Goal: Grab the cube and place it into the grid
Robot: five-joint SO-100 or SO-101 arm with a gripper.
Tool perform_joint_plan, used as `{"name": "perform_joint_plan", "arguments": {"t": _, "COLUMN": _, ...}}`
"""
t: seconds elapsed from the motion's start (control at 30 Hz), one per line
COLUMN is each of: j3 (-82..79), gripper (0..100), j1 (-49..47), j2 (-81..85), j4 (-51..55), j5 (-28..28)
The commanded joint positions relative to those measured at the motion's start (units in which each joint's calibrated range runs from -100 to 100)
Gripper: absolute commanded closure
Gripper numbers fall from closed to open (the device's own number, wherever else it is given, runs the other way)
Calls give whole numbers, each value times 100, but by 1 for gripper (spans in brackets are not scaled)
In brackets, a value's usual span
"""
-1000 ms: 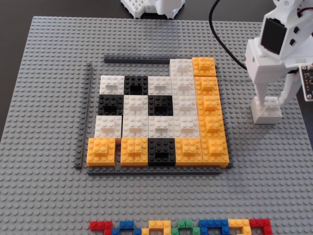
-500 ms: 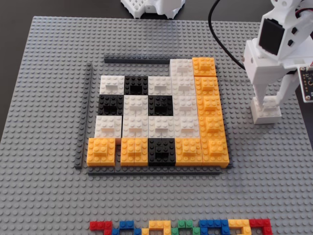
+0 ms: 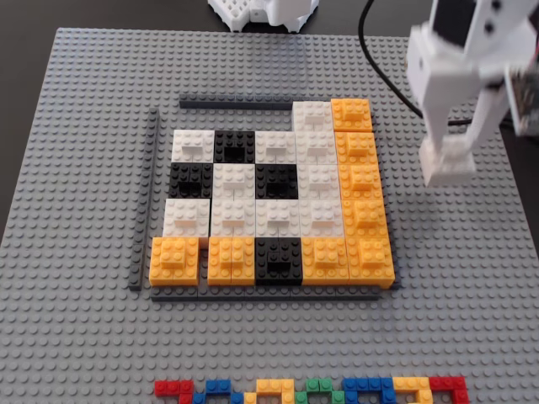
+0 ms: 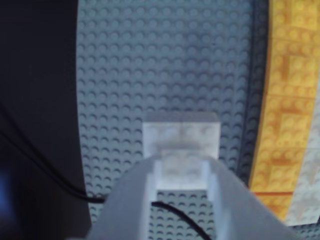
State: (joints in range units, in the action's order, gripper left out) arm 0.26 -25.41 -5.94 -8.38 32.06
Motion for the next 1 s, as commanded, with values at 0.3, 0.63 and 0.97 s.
{"name": "perform_joint_plan", "arguments": {"t": 0.3, "j3": 69, "gripper": 94, "j1": 379, "j2": 2580, "j4": 701, "j5": 361}}
{"name": "perform_joint_plan", "arguments": {"t": 0.63, "j3": -1118, "gripper": 93, "j1": 1189, "j2": 3638, "j4": 759, "j5": 737}}
{"name": "perform_joint_plan", "arguments": {"t": 0.97, "j3": -2523, "gripper": 93, "j1": 2022, "j2": 4540, "j4": 593, "j5": 1109}}
